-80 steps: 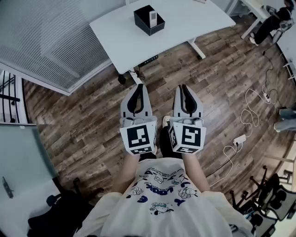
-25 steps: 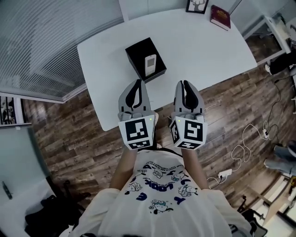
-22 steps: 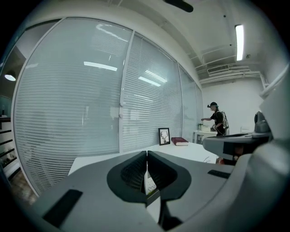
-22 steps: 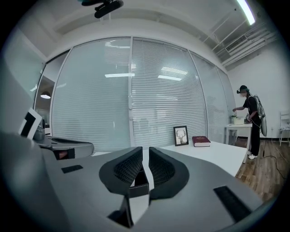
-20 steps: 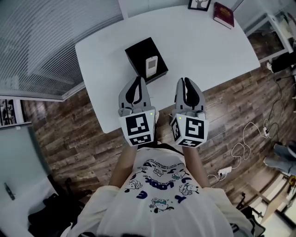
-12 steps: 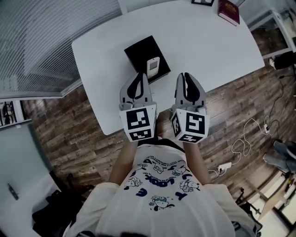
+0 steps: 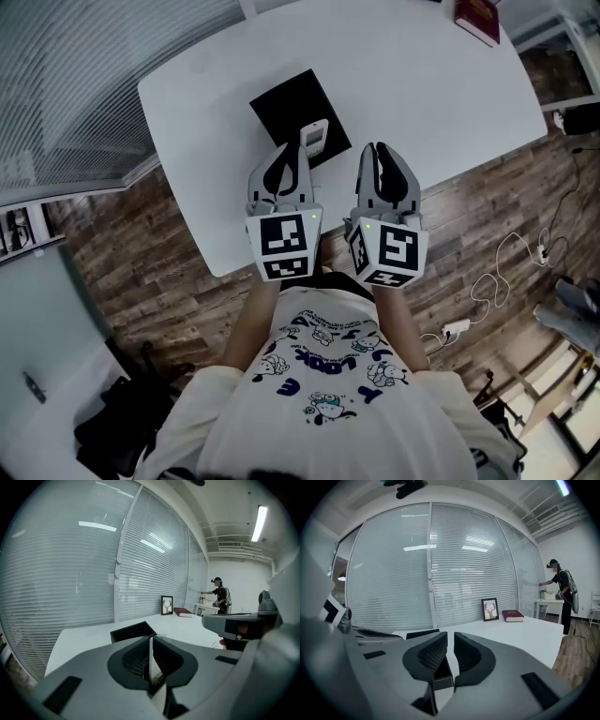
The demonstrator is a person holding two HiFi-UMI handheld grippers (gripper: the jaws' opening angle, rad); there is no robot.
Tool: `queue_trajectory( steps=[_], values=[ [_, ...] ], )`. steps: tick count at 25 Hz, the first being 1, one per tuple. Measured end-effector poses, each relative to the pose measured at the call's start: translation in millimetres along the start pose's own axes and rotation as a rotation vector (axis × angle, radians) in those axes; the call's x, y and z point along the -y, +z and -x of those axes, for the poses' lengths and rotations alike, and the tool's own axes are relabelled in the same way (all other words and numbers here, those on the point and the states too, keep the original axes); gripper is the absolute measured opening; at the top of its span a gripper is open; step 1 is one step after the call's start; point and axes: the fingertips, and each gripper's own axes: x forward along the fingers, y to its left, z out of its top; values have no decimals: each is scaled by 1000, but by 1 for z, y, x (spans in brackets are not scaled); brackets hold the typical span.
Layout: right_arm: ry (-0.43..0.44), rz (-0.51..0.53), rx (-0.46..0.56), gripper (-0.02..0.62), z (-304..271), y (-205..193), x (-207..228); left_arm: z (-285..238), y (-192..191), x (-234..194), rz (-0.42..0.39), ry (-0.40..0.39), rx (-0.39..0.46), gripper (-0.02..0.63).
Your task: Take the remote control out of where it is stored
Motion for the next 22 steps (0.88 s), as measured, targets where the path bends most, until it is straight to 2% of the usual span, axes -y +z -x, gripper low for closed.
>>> queue_trajectory(
  steps=[3,5,13,22],
  values=[
    [-1,-3,-9,61,-6,-2,2,-7,-2,1,-2,-20,-14,27],
    [-3,-6,-15,61,-9,-4,5,-12,-3,4,4,-42,-24,81],
    [-4,-16,-44,61,-25,-12,10,-32,-13,10,-34,-98,-92,164],
    [4,-20,-73,61,-34,-23,9,-47,-24,13,-62,-121,-156,175]
  ],
)
